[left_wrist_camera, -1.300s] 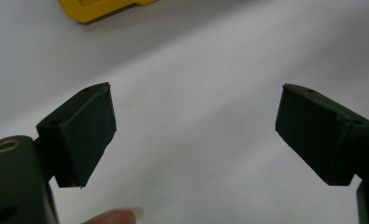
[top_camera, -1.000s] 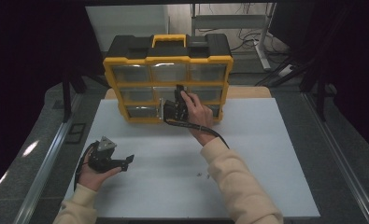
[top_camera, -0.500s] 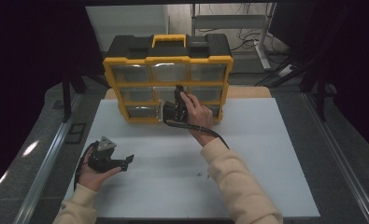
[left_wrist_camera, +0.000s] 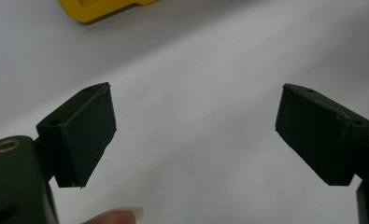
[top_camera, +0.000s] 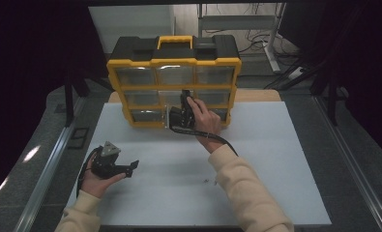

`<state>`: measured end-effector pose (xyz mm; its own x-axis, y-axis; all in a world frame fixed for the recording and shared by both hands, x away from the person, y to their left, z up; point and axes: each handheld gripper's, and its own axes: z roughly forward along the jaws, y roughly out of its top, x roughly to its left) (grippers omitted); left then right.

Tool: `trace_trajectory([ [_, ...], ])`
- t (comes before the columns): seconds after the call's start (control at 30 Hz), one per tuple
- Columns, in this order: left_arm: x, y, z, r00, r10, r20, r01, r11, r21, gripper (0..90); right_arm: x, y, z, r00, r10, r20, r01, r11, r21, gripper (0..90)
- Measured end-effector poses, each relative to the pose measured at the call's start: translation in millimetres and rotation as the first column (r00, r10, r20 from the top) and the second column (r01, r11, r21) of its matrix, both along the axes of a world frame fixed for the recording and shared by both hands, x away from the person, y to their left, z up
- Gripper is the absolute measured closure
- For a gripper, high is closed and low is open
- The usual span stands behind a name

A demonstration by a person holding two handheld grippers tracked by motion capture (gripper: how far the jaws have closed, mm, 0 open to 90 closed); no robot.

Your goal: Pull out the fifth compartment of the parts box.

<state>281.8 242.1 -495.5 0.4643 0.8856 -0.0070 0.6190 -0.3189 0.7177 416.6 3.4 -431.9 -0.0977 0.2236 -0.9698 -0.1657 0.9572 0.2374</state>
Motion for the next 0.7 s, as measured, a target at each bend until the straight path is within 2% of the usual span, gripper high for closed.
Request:
trace_trajectory([
  [0.7, -0.2, -0.6, 0.6, 1.0, -0.003, 0.003, 0.003, 1.0, 0.003, 12.8, -15.1, -2.6, -3.1, 0.9996, 0.012, 0.024, -0.012, 0.9998, 0.013, 72.5],
])
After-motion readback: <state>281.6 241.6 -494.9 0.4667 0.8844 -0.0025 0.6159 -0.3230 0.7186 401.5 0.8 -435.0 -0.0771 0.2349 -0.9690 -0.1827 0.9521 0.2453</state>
